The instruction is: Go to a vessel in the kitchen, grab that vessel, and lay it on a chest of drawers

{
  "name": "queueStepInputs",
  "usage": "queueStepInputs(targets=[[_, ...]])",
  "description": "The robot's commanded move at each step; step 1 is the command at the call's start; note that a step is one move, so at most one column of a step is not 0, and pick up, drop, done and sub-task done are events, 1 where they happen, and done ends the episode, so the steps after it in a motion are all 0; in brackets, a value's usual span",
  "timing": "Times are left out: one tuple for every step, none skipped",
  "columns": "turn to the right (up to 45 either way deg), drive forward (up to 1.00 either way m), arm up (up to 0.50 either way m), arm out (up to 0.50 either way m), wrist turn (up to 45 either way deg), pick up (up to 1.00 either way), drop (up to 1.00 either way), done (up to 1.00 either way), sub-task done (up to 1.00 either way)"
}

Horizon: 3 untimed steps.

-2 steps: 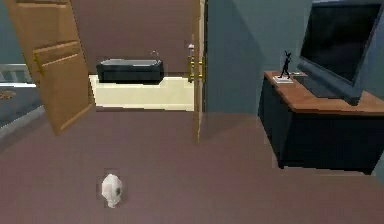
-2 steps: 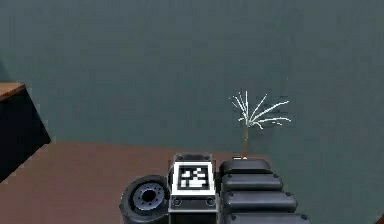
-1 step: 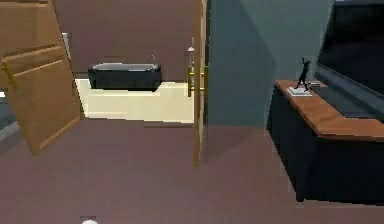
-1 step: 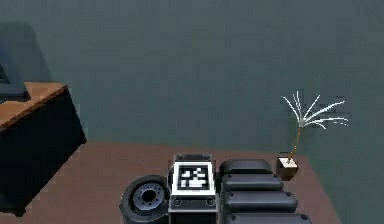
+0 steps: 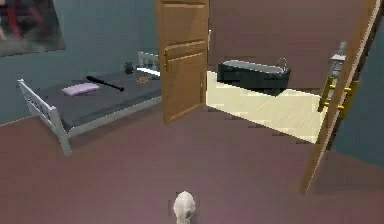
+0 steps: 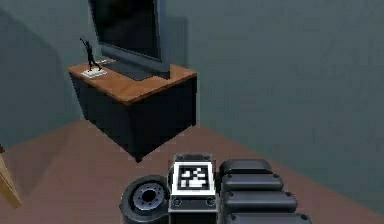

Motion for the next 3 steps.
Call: queueStepInputs(targets=[[0.0, 0.30, 0.00, 0.00, 0.0, 0.00, 0.00, 0.00, 0.00], [-18.0, 0.00, 0.00, 0.00, 0.0, 0.00, 0.00, 0.00, 0.00], [0.0, 0.35, 0.00, 0.00, 0.0, 0.00, 0.00, 0.00, 0.00]])
